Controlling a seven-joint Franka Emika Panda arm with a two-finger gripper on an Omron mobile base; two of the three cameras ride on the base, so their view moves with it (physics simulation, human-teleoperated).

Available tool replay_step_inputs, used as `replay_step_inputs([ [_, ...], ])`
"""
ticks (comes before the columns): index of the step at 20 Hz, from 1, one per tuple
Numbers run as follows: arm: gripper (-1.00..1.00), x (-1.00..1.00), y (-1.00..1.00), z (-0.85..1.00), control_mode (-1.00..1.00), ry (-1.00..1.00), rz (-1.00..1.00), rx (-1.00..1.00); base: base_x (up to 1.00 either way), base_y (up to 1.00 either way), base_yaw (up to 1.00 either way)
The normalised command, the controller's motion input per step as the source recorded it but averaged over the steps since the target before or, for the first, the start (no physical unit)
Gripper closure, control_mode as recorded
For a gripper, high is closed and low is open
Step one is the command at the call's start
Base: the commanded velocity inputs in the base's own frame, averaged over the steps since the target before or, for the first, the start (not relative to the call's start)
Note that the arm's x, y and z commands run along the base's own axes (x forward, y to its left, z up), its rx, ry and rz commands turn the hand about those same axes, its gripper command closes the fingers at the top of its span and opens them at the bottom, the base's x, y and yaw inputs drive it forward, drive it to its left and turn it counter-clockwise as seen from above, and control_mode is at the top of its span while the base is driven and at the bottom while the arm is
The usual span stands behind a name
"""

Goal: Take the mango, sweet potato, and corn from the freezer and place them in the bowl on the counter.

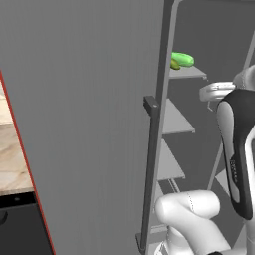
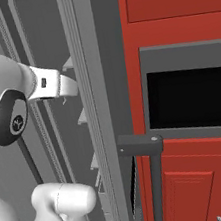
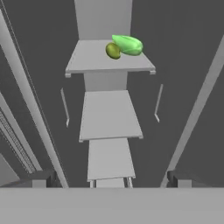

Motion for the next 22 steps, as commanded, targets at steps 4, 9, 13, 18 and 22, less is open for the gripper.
replay_step_inputs([
  [4,-1.00,0.58,0.00,0.19,-1.00,-0.03,0.00,0.00,0.00,0.00,0.00],
  [9,-1.00,0.59,-0.04,0.02,-1.00,-0.05,0.00,0.01,0.00,0.00,0.00],
  [13,-1.00,0.42,-0.04,0.00,-1.00,-0.11,0.02,0.00,0.00,0.00,0.00],
  [18,-1.00,0.30,-0.03,0.00,-1.00,-0.14,0.00,0.00,0.00,0.00,0.00],
  [22,-1.00,0.34,-0.01,0.01,-1.00,-0.05,0.00,0.00,0.00,0.00,0.00],
])
